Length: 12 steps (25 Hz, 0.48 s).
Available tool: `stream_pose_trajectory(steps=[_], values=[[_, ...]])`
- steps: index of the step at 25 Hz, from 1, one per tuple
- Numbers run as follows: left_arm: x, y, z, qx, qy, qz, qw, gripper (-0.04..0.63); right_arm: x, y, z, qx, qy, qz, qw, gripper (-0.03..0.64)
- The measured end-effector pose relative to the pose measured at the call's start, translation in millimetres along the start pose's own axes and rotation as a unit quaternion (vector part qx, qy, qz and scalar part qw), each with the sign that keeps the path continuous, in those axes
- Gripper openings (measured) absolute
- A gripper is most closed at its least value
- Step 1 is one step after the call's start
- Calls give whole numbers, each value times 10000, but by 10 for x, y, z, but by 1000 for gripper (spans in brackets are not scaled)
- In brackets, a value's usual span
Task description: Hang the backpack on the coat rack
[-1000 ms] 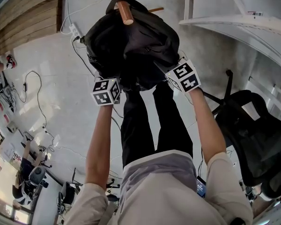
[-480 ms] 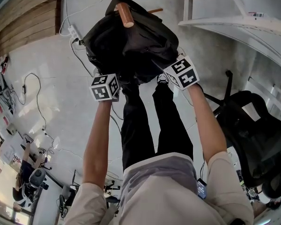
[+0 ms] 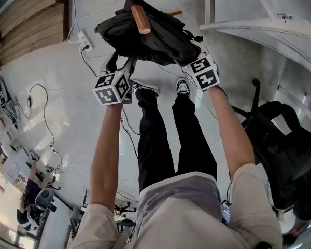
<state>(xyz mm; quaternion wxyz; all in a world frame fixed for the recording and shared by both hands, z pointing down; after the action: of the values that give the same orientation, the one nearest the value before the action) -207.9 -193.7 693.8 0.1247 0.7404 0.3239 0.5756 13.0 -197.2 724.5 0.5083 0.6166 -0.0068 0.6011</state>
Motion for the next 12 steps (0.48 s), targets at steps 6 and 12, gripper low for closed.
stream_pose_trajectory(steps=[6,12], values=[[42,-52,30,60,94,-101,9999,304,-9,46,-42,-130,-31,-64,9999,309],[121,-132,164,200,144,-285,9993,304,0,13,-88,-90,-14,-37,10000,362]])
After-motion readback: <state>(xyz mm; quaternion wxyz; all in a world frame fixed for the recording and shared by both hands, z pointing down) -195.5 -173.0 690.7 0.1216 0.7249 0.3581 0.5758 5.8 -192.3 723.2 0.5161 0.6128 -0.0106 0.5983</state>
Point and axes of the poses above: the fingertips, and each gripper's own axes: y forward along the fingers, z to its right, x out of its underside, the point moved 4 cm from there along -y, backward along the fingers, and after that the axes turned 13 degrees about z, right-handed, at the moved point
